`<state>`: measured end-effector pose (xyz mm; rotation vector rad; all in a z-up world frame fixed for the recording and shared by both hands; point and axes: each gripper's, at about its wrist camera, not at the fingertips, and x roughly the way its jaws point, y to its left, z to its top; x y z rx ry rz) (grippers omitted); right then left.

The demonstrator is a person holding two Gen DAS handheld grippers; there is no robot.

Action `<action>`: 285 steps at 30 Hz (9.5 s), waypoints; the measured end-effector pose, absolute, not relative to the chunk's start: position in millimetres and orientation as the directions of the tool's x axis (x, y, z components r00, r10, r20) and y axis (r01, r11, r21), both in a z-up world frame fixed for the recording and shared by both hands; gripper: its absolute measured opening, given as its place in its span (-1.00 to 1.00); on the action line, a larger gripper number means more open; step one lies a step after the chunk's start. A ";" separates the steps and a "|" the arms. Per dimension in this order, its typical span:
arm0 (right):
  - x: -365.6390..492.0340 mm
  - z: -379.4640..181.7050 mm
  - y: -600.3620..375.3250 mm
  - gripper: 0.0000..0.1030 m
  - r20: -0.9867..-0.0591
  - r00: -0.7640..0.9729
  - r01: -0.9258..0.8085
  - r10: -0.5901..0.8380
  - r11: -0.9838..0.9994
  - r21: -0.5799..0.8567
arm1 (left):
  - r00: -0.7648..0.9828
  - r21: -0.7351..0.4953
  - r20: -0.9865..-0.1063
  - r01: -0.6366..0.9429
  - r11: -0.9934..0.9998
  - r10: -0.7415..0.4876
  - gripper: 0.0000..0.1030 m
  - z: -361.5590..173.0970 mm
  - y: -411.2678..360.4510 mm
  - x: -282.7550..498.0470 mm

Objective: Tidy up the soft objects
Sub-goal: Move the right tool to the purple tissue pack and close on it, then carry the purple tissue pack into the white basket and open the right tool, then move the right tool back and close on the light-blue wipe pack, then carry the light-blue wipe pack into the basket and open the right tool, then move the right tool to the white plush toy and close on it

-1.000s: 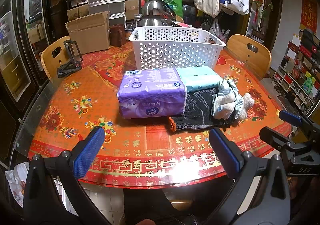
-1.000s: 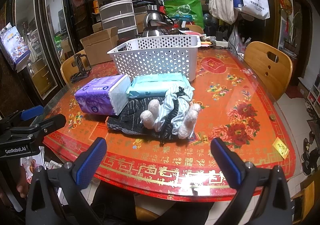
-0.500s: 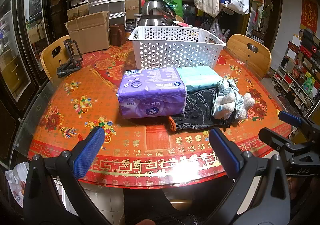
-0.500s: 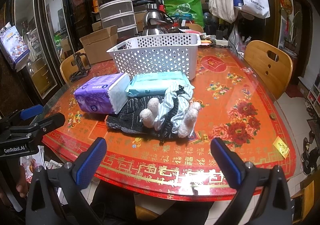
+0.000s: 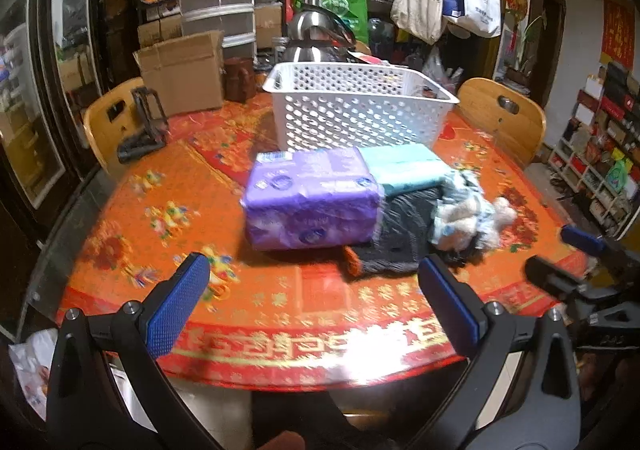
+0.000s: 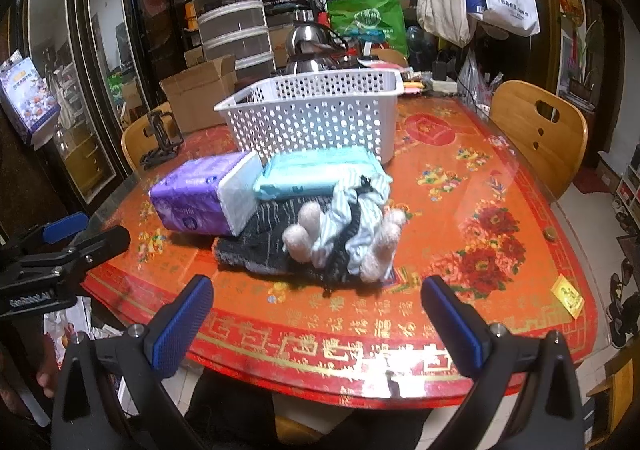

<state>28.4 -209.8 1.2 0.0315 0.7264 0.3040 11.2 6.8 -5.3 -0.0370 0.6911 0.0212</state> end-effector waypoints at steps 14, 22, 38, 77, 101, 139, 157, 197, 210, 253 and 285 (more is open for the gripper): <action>77.8 11.2 -147.6 1.00 -0.564 0.723 -0.389 0.400 0.909 0.146 | 0.787 -0.010 -0.614 -0.088 0.996 0.064 1.00 -21.9 89.2 63.9; 96.6 -8.4 -104.0 0.80 -0.587 0.677 -0.479 0.444 0.871 0.106 | 0.791 -0.052 -0.610 0.014 0.999 -0.043 0.95 -47.7 96.7 82.5; 120.5 -40.3 -86.1 -0.14 -0.631 0.594 -0.545 0.500 0.827 0.143 | 0.770 -0.067 -0.626 0.099 0.993 -0.119 -0.02 -73.6 78.0 103.1; 110.0 33.2 -113.7 -0.36 -0.514 0.712 -0.526 0.477 0.849 0.060 | 0.832 -0.046 -0.534 0.149 0.988 -0.150 -0.25 18.9 30.3 80.1; 258.8 118.0 -155.1 -0.36 -0.497 0.767 -0.456 0.407 0.889 0.024 | 0.803 -0.107 -0.545 0.218 0.970 -0.241 -0.25 117.5 -13.9 265.1; 296.5 43.7 -186.7 0.24 -0.626 0.689 -0.376 0.366 0.918 0.123 | 0.789 -0.139 -0.590 0.109 0.984 -0.170 0.77 37.8 30.3 293.6; 193.9 -21.1 -249.6 0.58 -0.623 0.679 -0.342 0.388 0.919 0.199 | 0.714 -0.212 -0.675 0.053 0.976 -0.185 0.78 -57.4 25.4 180.1; 243.0 -57.1 -214.5 -0.28 -0.738 0.492 -0.467 0.462 0.856 0.224 | 0.617 -0.180 -0.726 0.257 0.949 -0.305 -0.24 -74.1 -70.8 244.4; 240.7 -42.5 -206.9 -0.51 -0.733 0.528 -0.484 0.430 0.861 0.157 | 0.672 -0.196 -0.656 0.287 0.938 -0.343 -0.46 -62.8 -49.4 232.2; 270.8 101.6 -162.3 -0.52 -0.563 0.731 -0.446 0.386 0.894 0.033 | 0.806 -0.110 -0.514 0.277 0.954 -0.293 -0.45 113.3 -12.7 278.3; 313.8 47.7 -163.7 -0.08 -0.639 0.679 -0.402 0.360 0.912 0.086 | 0.770 -0.157 -0.587 0.196 0.968 -0.251 0.50 37.4 19.9 317.8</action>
